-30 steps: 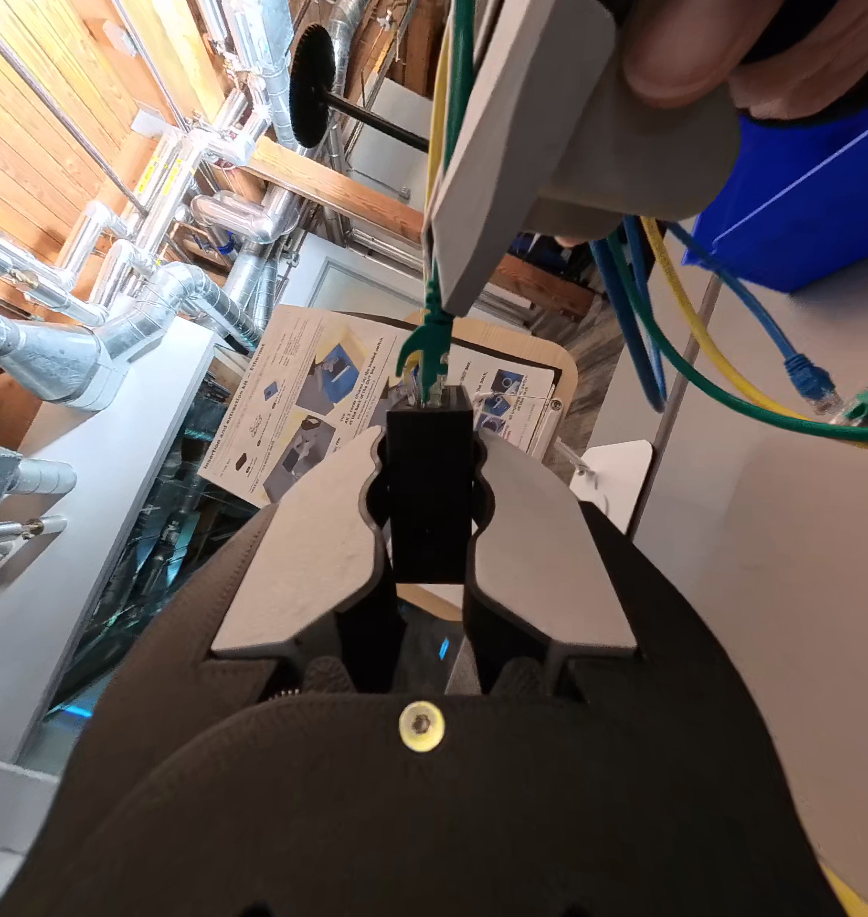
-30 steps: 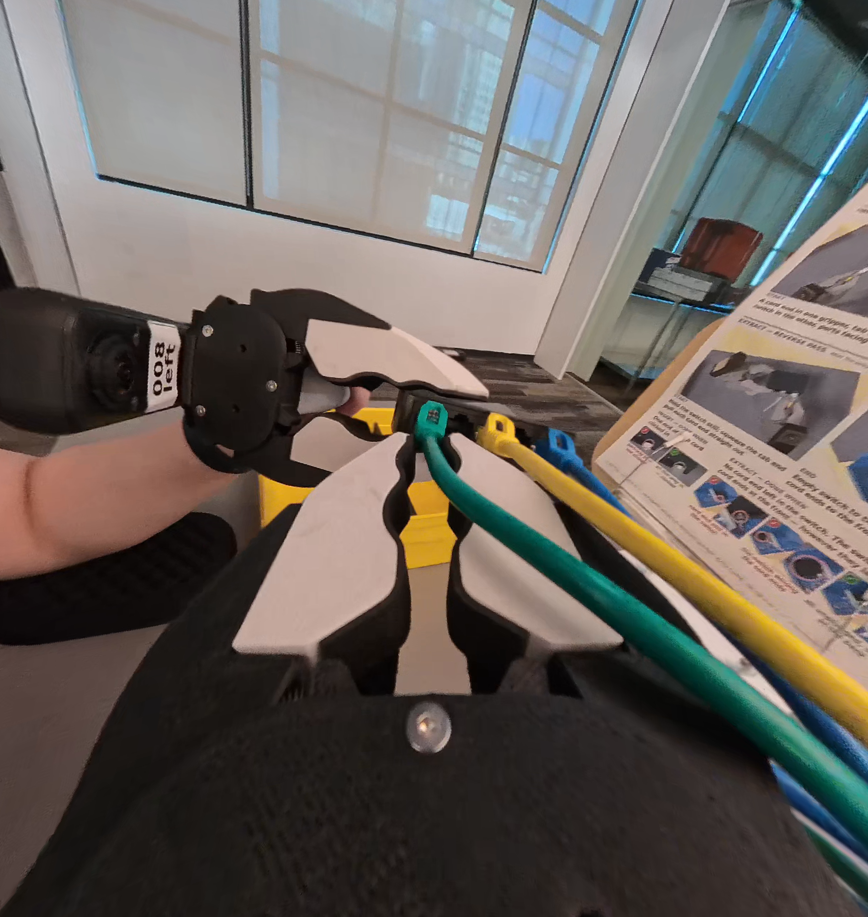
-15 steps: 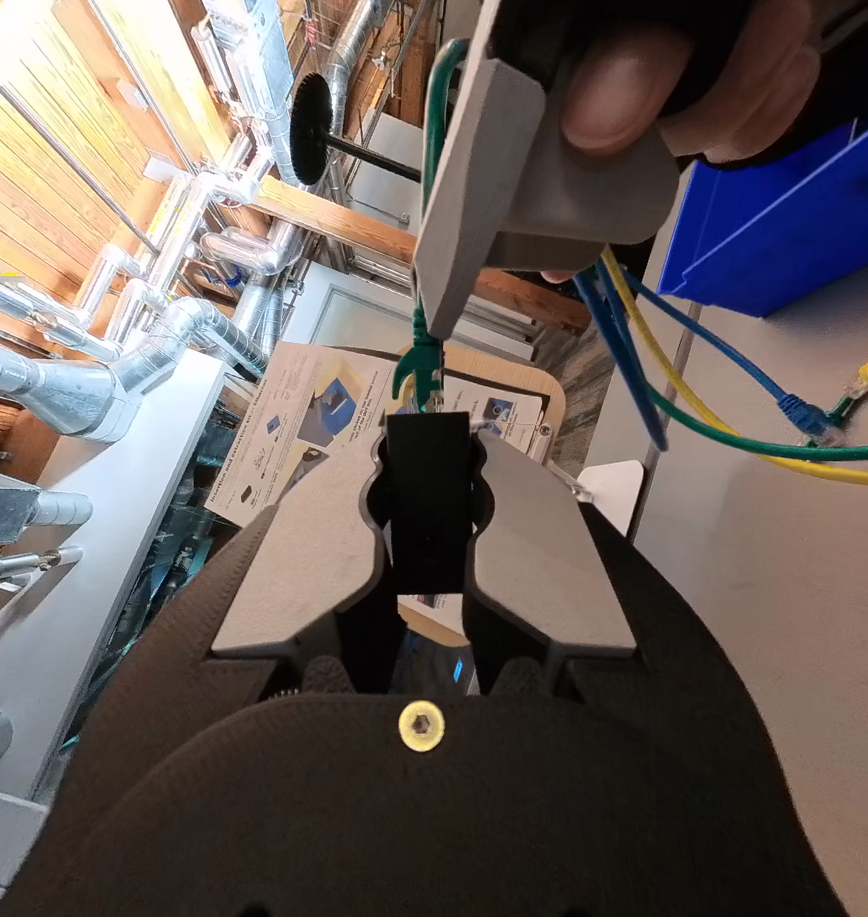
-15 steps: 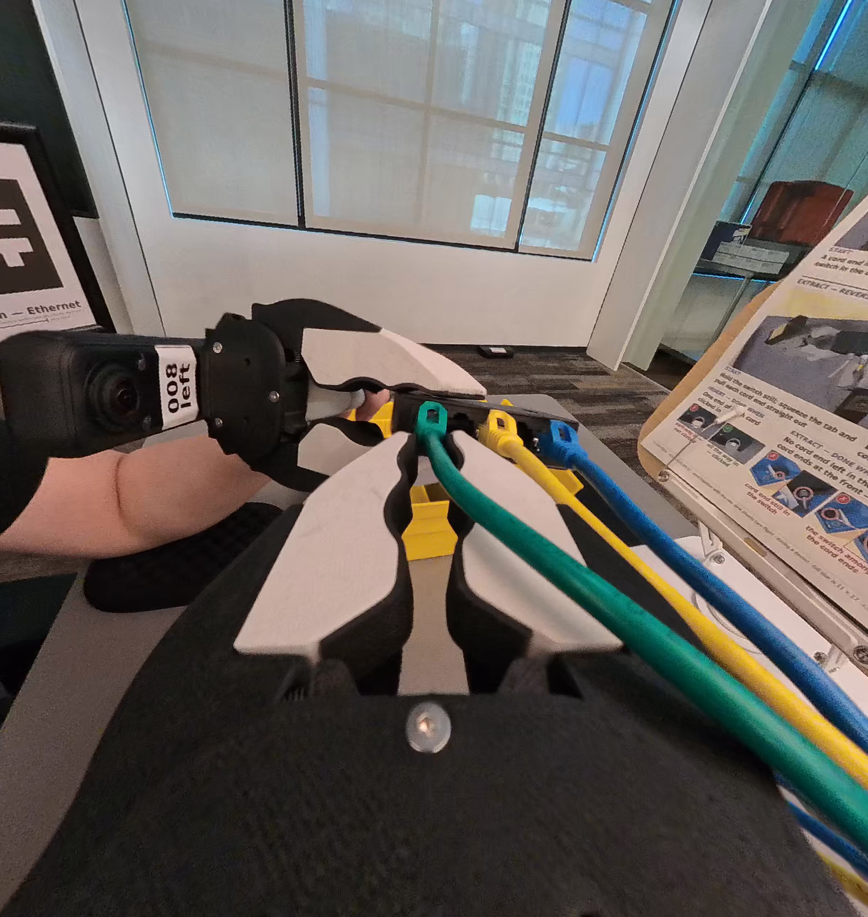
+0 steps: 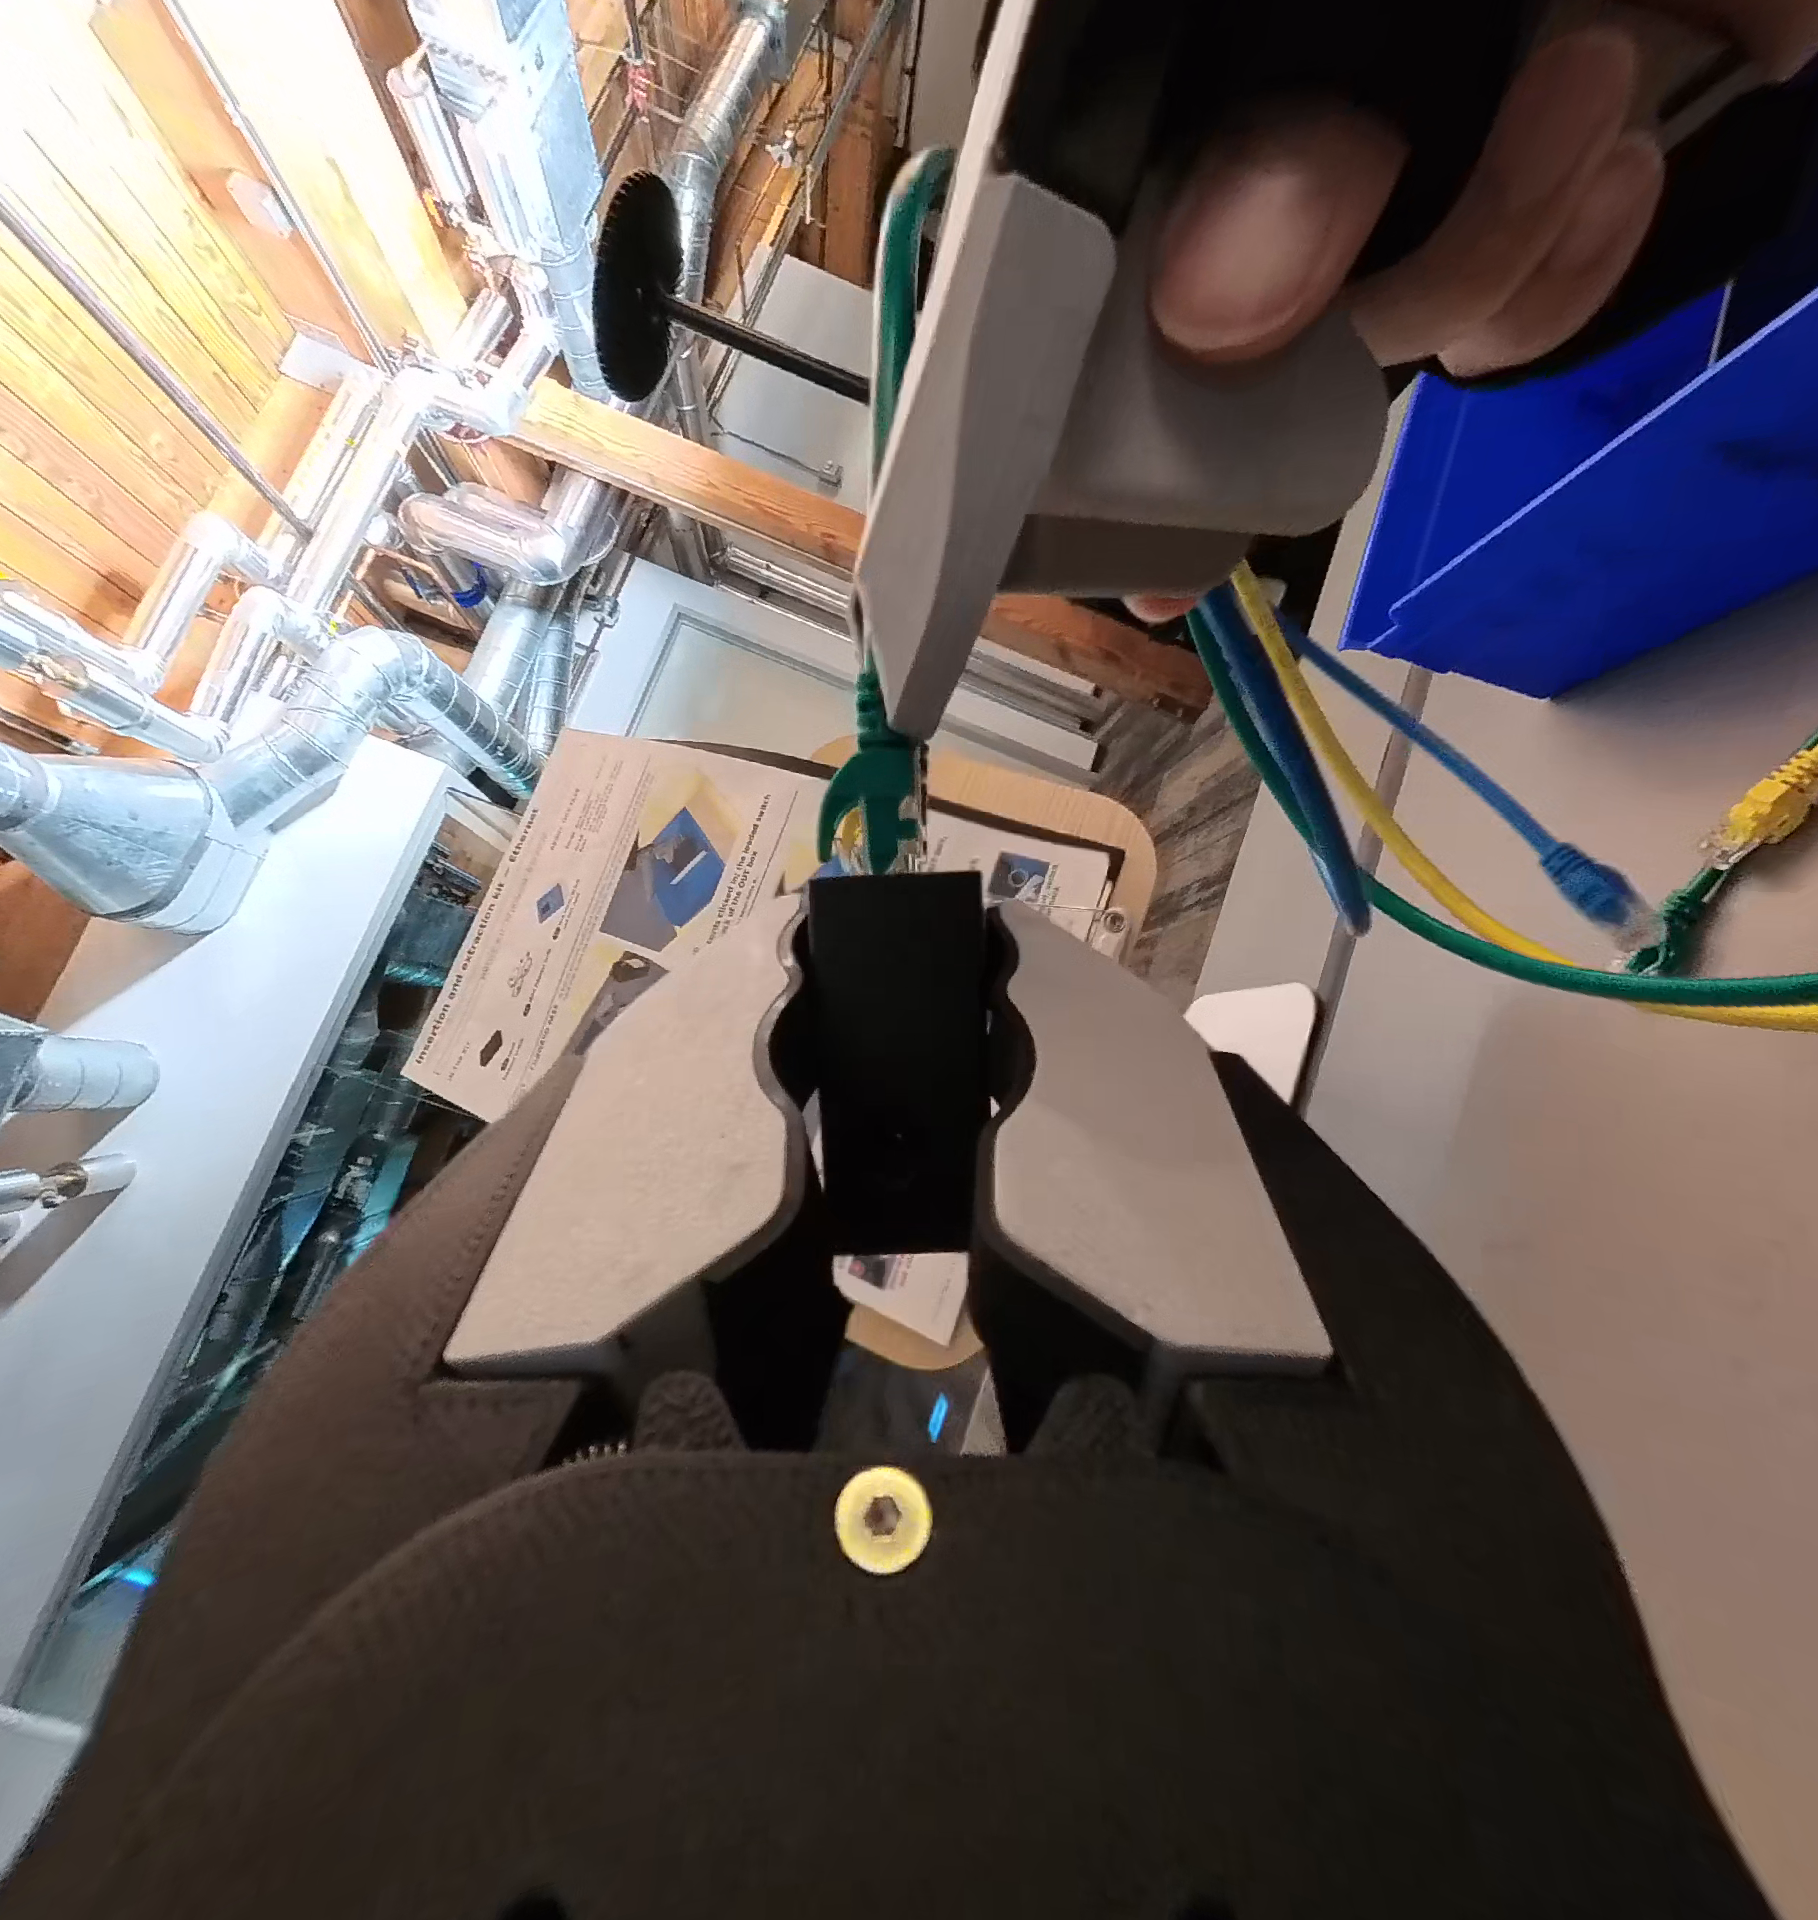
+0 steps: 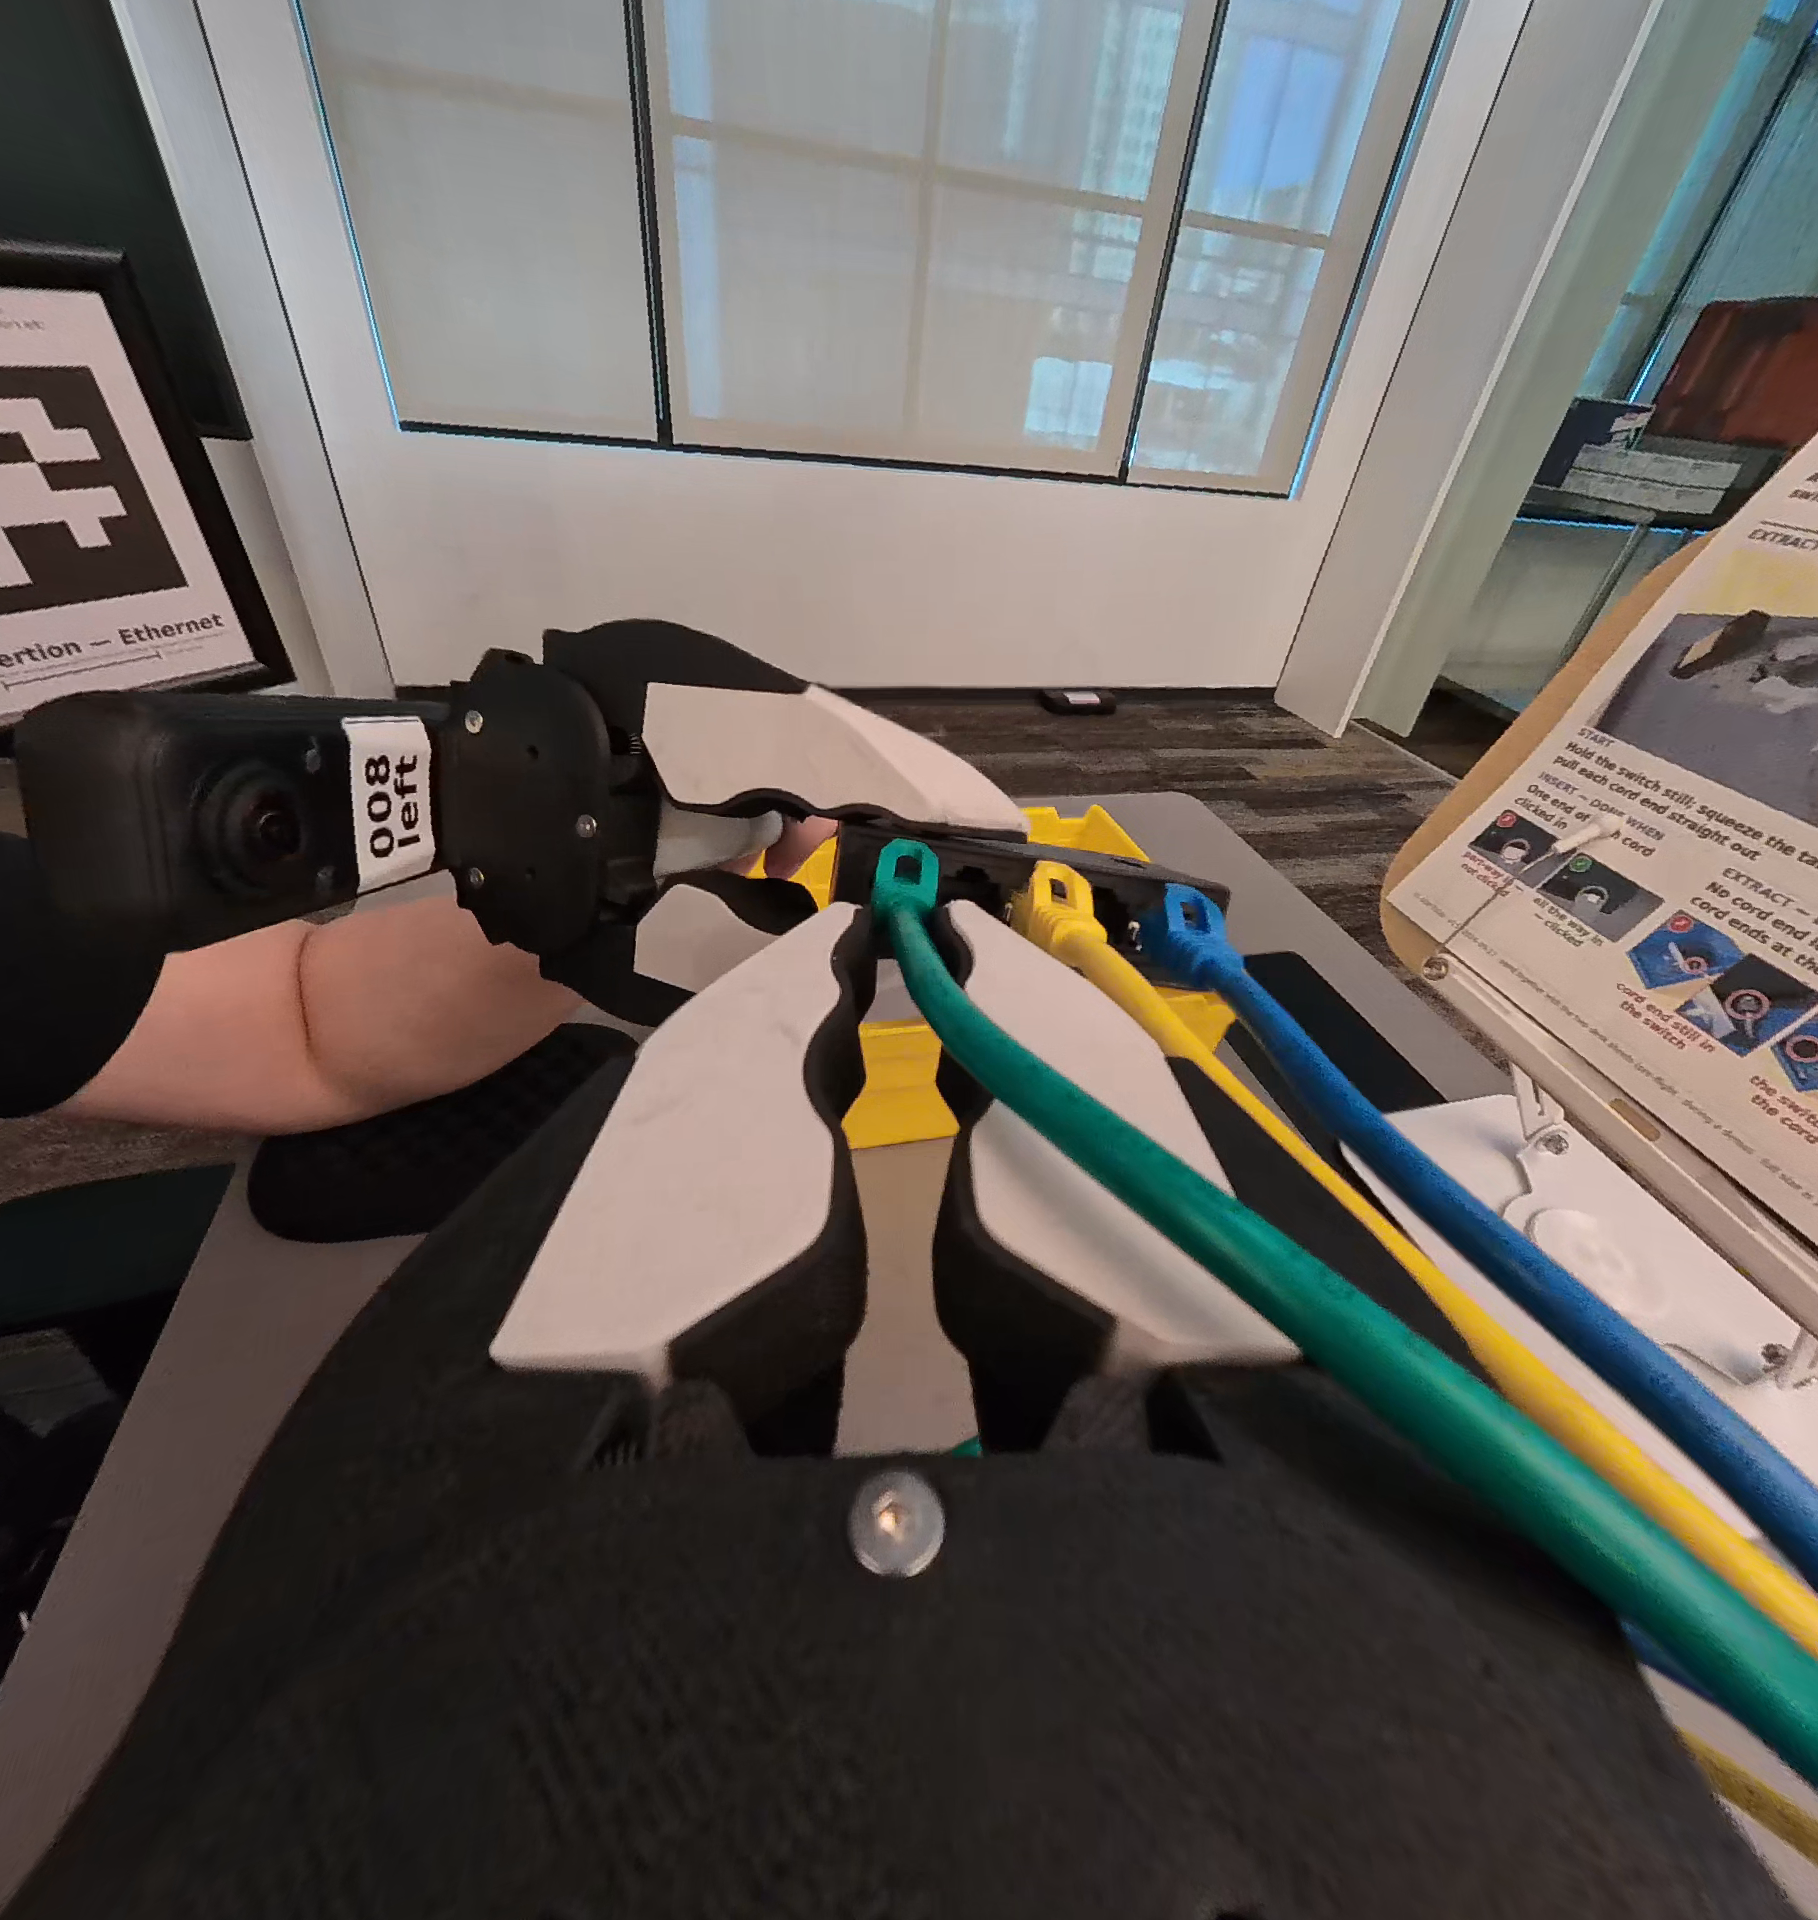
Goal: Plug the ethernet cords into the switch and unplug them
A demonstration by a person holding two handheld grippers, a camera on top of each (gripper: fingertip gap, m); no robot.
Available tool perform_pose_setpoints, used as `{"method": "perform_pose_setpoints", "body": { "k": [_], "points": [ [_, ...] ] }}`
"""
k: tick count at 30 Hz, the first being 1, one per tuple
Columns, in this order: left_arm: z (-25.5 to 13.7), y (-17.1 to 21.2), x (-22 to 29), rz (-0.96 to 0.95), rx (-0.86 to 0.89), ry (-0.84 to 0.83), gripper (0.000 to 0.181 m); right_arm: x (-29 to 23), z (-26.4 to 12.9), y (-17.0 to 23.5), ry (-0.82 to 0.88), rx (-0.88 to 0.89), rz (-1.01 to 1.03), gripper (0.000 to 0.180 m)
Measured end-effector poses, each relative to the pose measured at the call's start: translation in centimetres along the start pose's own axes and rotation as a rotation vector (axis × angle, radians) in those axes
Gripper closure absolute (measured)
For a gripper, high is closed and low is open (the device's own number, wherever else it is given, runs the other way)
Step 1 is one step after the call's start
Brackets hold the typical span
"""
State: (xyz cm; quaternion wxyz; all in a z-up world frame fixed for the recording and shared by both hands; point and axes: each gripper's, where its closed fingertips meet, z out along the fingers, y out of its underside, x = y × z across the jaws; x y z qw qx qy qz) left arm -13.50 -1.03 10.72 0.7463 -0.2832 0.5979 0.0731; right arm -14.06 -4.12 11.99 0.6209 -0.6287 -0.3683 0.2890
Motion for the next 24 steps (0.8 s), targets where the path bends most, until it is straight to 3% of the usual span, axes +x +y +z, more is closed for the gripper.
{"method": "perform_pose_setpoints", "body": {
  "k": [8, 13, 16, 21, 24],
  "points": [
    [-0.2, 1.1, -1.7, 0.031, -0.017, -0.022, 0.153, 0.3, 0.8, -0.6, 0.048, 0.033, -0.057, 0.168],
    [-0.8, 2.6, -3.2, -0.043, -0.036, -0.028, 0.152, -2.1, -0.9, 0.8, 0.01, -0.2, -0.169, 0.168],
    [-1.2, 2.9, -4.1, -0.142, 0.005, -0.021, 0.152, -4.7, -3.6, -0.8, -0.021, -0.217, -0.26, 0.168],
    [-2.8, 2.4, -6.0, -0.282, 0.119, -0.008, 0.152, -6.3, -11.5, -6.3, 0.029, 0.042, -0.399, 0.168],
    [-4.0, 1.7, -7.3, -0.392, 0.211, 0.009, 0.152, -3.5, -17.3, -9.0, 0.181, 0.289, -0.471, 0.173]
  ]
}}
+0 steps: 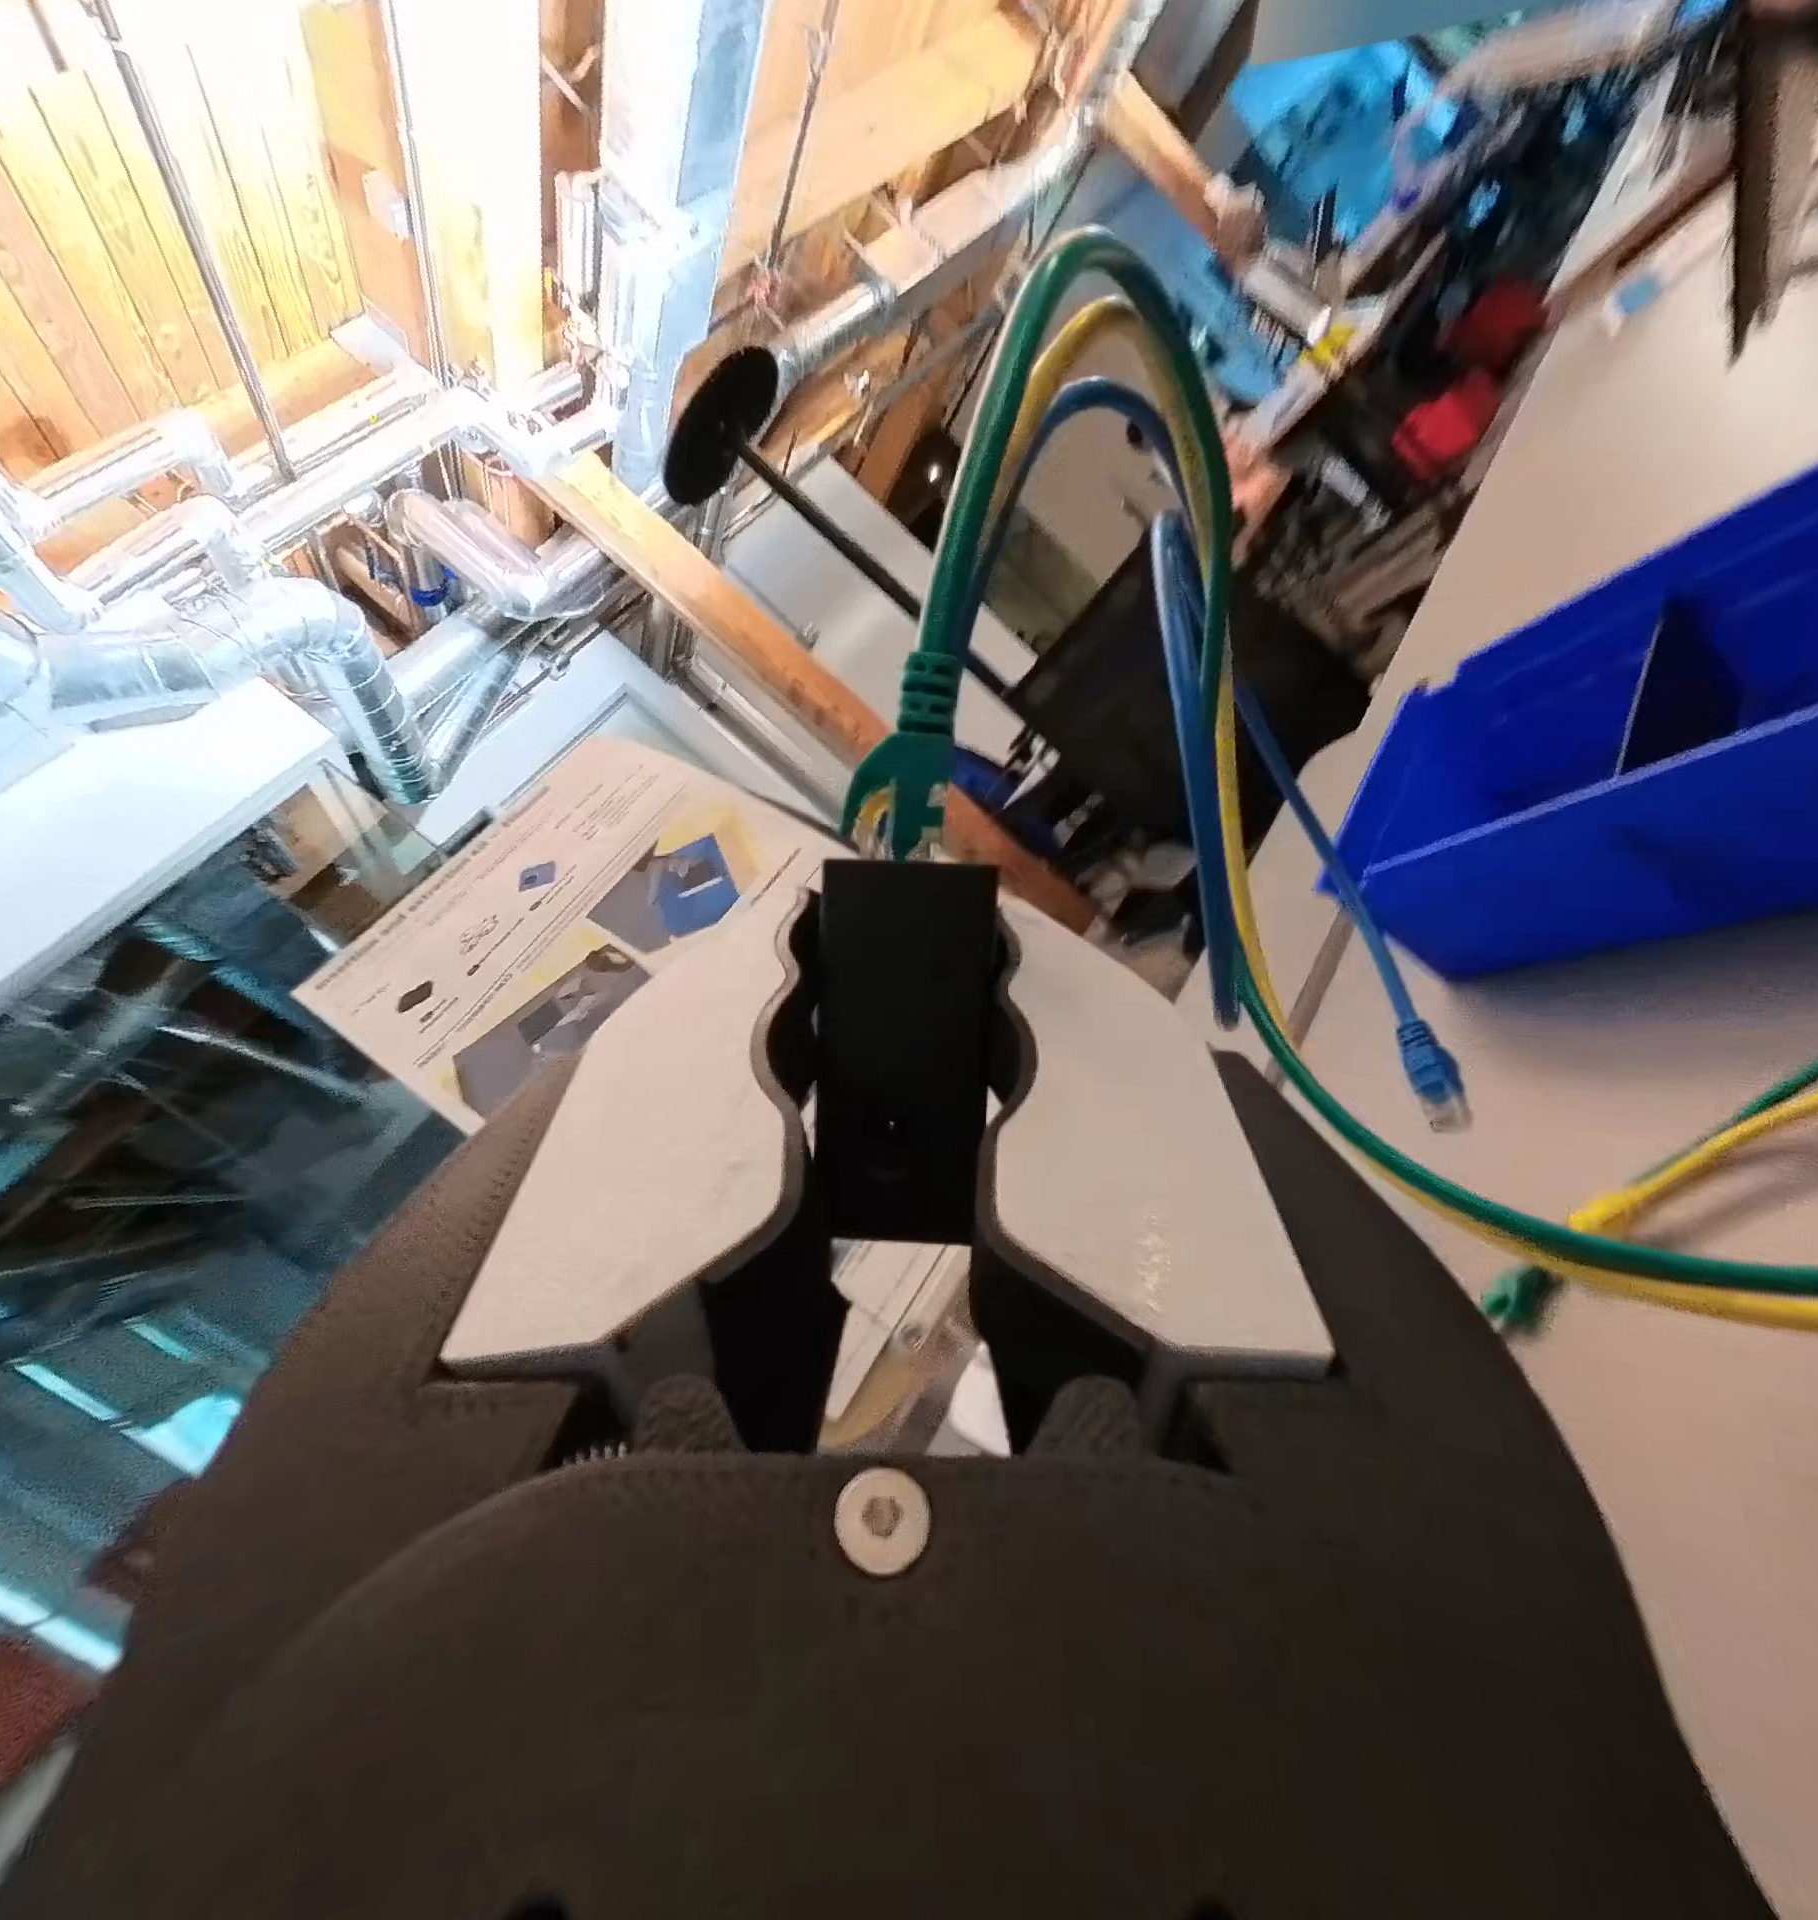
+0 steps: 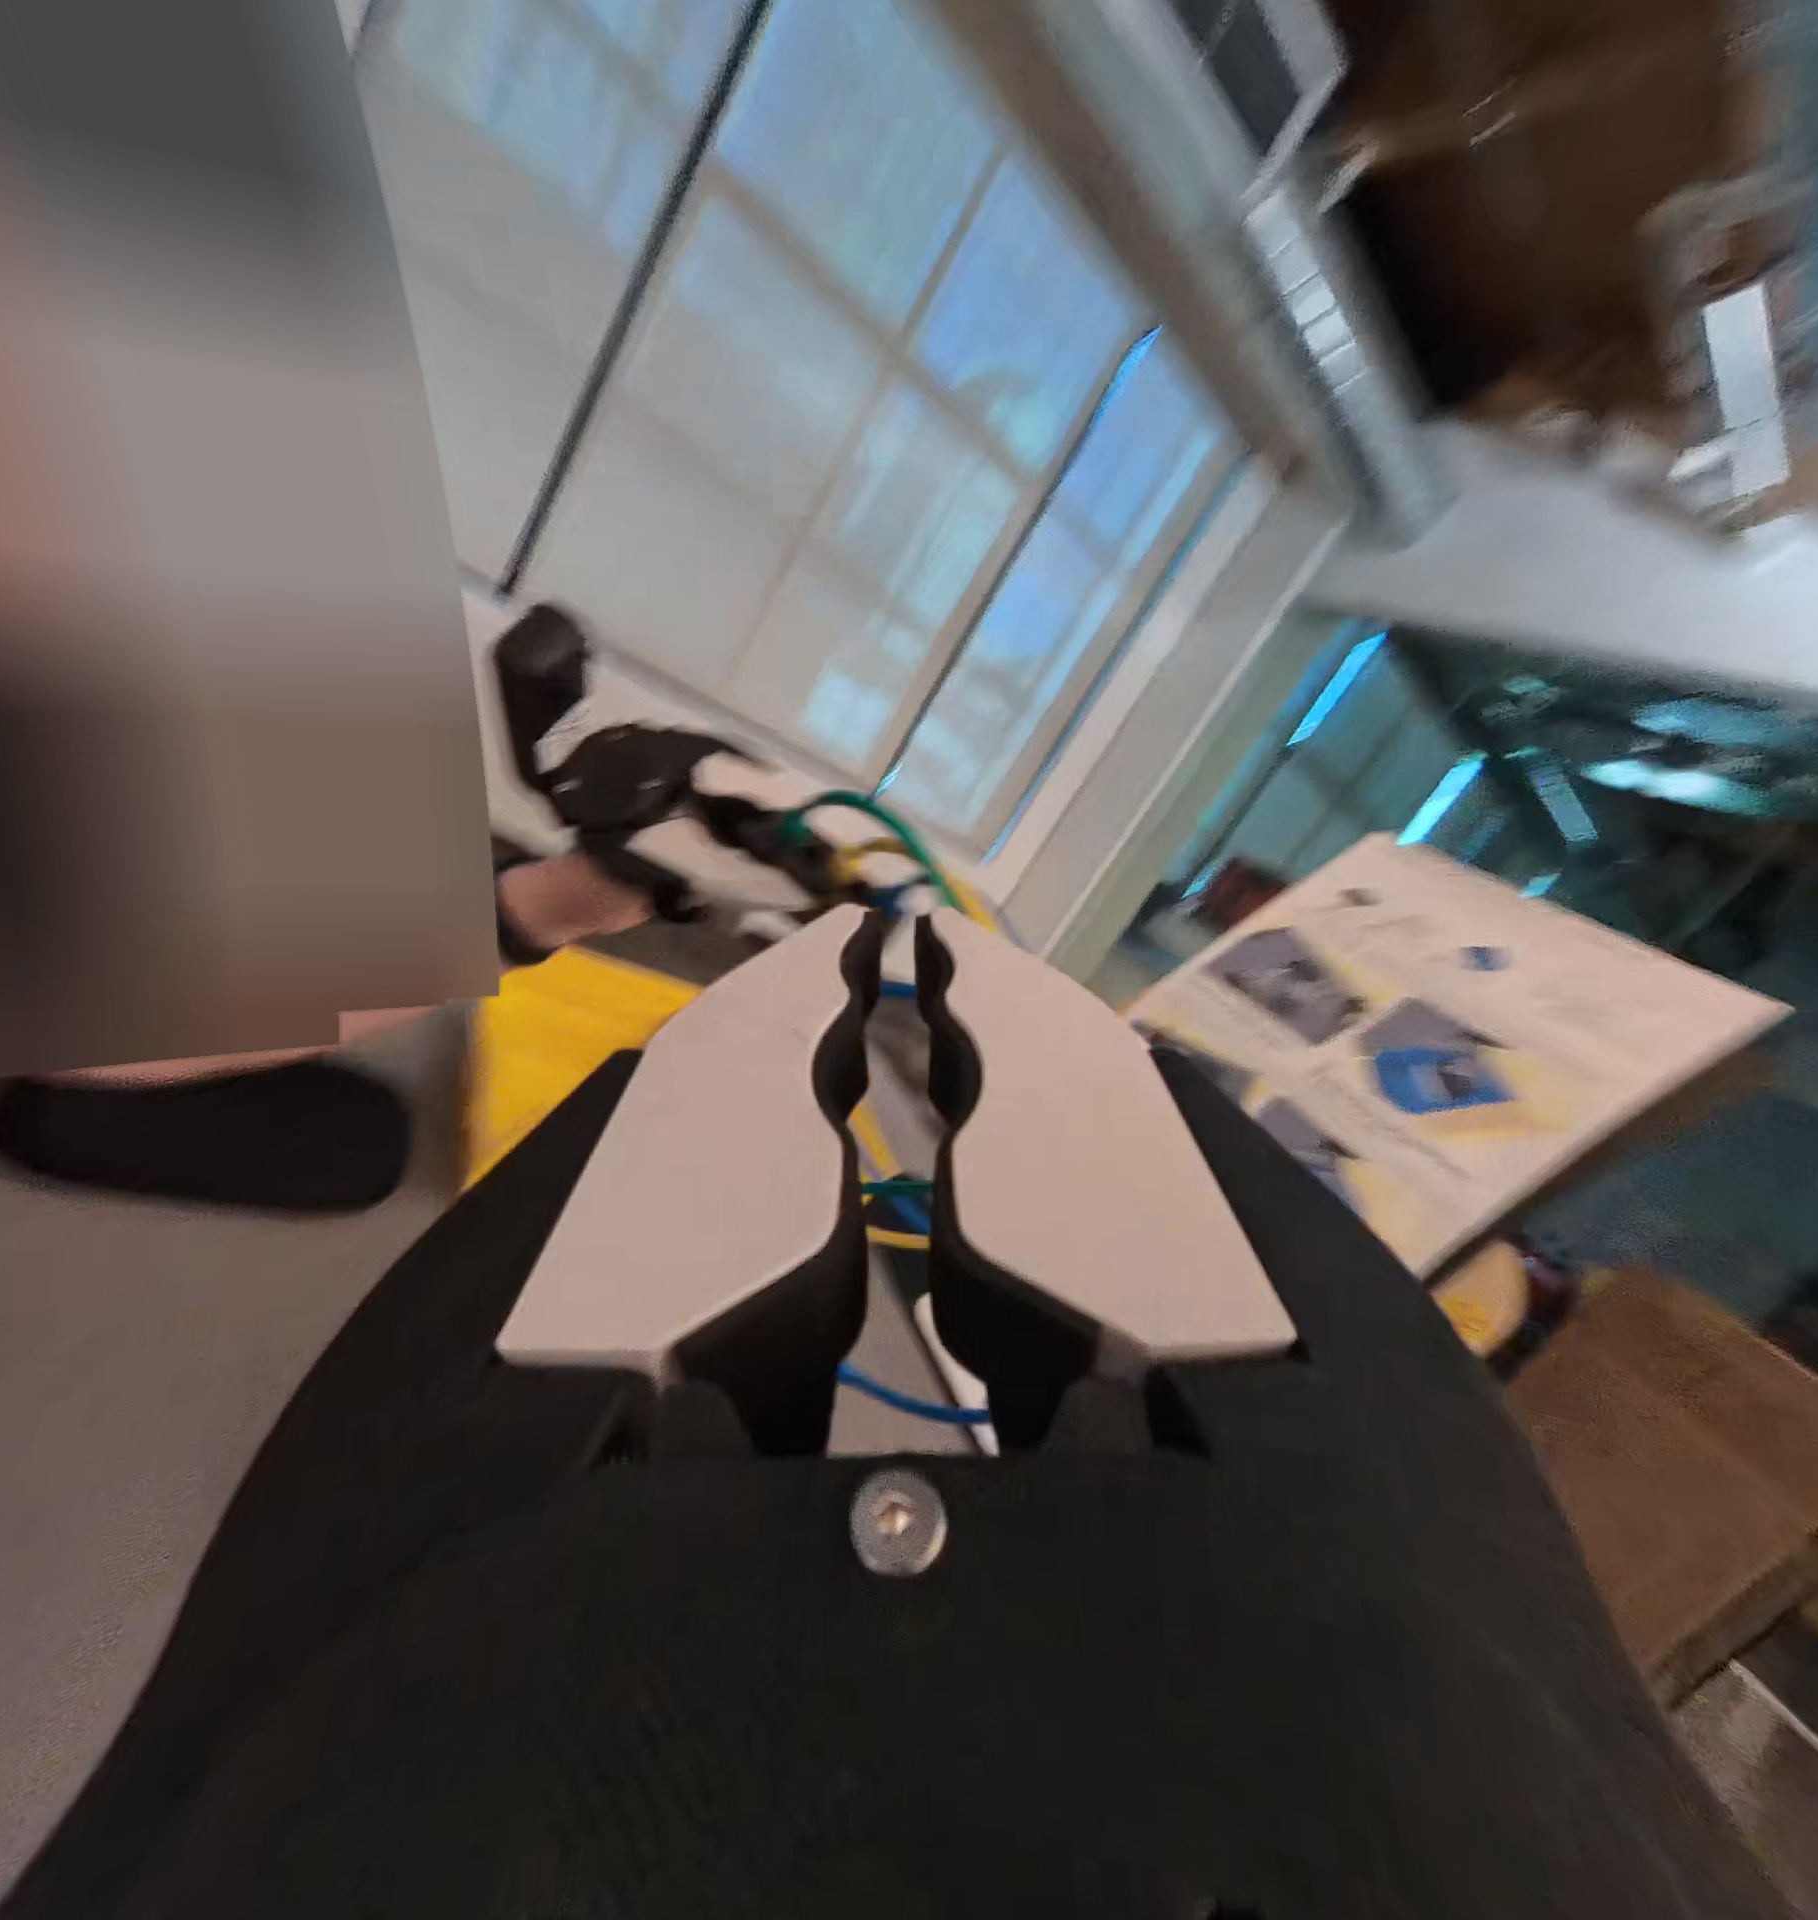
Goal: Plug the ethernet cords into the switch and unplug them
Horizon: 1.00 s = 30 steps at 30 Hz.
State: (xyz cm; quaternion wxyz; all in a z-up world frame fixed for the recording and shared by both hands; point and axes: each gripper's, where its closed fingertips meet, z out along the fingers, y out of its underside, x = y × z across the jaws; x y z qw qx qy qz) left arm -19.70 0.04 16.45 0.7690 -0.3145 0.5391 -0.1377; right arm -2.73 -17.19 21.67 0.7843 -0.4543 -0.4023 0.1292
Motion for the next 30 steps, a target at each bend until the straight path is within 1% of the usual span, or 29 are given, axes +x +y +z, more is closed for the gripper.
{"method": "perform_pose_setpoints", "body": {
  "k": [2, 3, 5, 7, 8, 10, 12, 13, 16, 18, 19, 20, 21, 22, 23, 24, 25, 26, 27, 29, 30],
  "points": [
    [-0.5, -0.7, -0.7, -0.084, 0.051, 0.004, 0.152, 3.9, -2.4, 0.4, 0.132, 0.096, 0.079, 0.176],
    [-0.7, -1.0, -1.0, -0.121, 0.071, 0.007, 0.152, 5.0, -3.0, 1.4, 0.146, 0.115, 0.137, 0.176],
    [-1.1, -1.4, -1.7, -0.182, 0.096, -0.002, 0.152, 5.5, -2.9, 4.5, 0.083, 0.07, 0.234, 0.169],
    [-1.4, -1.7, -2.3, -0.223, 0.109, -0.012, 0.152, 4.8, -1.6, 8.6, -0.008, -0.045, 0.309, 0.152],
    [-1.6, -1.8, -2.7, -0.24, 0.111, -0.022, 0.152, 4.2, -0.9, 10.6, -0.051, -0.109, 0.322, 0.147],
    [-2.0, -2.0, -3.5, -0.264, 0.115, -0.049, 0.152, 1.7, 0.5, 13.5, -0.193, -0.192, 0.334, 0.144],
    [-2.4, -2.0, -4.3, -0.282, 0.108, -0.085, 0.152, -1.4, 1.7, 15.1, -0.353, -0.251, 0.361, 0.142],
    [-2.6, -1.9, -4.7, -0.285, 0.102, -0.103, 0.152, -2.7, 2.3, 15.5, -0.413, -0.28, 0.374, 0.138],
    [-2.9, -1.6, -5.6, -0.268, 0.06, -0.164, 0.152, -7.7, 4.3, 14.4, -0.633, -0.314, 0.397, 0.125],
    [-3.2, -1.4, -6.2, -0.251, 0.031, -0.205, 0.152, -11.0, 6.3, 13.3, -0.734, -0.316, 0.384, 0.103],
    [-3.3, -1.4, -6.4, -0.243, 0.02, -0.22, 0.152, -12.8, 7.2, 13.0, -0.788, -0.326, 0.378, 0.097],
    [-3.4, -1.5, -6.6, -0.24, 0.014, -0.234, 0.152, -14.1, 8.3, 13.1, -0.809, -0.353, 0.365, 0.09],
    [-3.6, -1.6, -6.8, -0.242, 0.018, -0.246, 0.152, -14.8, 10.1, 14.0, -0.77, -0.388, 0.341, 0.081],
    [-3.8, -1.9, -6.9, -0.249, 0.028, -0.249, 0.152, -14.9, 12.2, 15.6, -0.686, -0.443, 0.304, 0.077],
    [-4.0, -2.1, -7.1, -0.259, 0.038, -0.25, 0.152, -14.5, 13.9, 18.3, -0.582, -0.546, 0.236, 0.084],
    [-4.2, -2.2, -7.3, -0.267, 0.047, -0.255, 0.153, -14.3, 14.7, 21.2, -0.52, -0.667, 0.162, 0.108],
    [-4.4, -2.3, -7.4, -0.273, 0.054, -0.255, 0.153, -14.9, 14.7, 23.7, -0.537, -0.764, 0.11, 0.141],
    [-4.5, -2.0, -7.5, -0.28, 0.041, -0.249, 0.154, -15.8, 14.4, 25.3, -0.586, -0.819, 0.082, 0.15],
    [-4.4, -1.2, -7.5, -0.28, -0.003, -0.24, 0.154, -16.0, 14.5, 26.6, -0.584, -0.84, 0.085, 0.159],
    [-3.6, 0.3, -6.9, -0.266, -0.061, -0.206, 0.154, -17.2, 14.2, 28.1, -0.649, -0.88, 0.162, 0.176],
    [-3.1, 1.0, -6.6, -0.281, -0.08, -0.191, 0.154, -16.9, 14.3, 28.6, -0.631, -0.892, 0.162, 0.176]
  ]
}}
